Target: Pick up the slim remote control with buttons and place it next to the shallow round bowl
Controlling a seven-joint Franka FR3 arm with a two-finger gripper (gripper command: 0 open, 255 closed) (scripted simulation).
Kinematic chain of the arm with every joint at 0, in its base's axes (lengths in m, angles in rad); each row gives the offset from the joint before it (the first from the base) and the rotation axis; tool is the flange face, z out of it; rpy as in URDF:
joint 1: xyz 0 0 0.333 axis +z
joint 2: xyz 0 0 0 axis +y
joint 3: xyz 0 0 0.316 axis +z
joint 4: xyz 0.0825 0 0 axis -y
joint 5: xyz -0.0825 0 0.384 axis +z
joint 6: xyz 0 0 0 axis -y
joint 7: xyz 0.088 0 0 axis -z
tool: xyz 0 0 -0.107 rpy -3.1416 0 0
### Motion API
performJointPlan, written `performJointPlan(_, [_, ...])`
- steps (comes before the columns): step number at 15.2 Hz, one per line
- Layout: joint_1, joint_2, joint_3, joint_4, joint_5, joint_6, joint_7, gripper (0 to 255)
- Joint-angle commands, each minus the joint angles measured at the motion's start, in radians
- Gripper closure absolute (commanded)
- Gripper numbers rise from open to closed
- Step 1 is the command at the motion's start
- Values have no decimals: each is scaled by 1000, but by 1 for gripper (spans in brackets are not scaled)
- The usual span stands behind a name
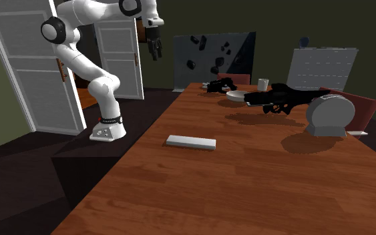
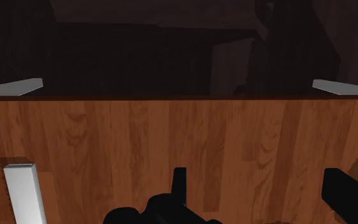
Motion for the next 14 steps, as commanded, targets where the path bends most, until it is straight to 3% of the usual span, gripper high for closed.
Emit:
performJointPlan(1, [0, 0, 0, 0, 0, 0, 0, 0])
performJointPlan(14, [-69, 249, -186, -47, -123, 244, -221, 0])
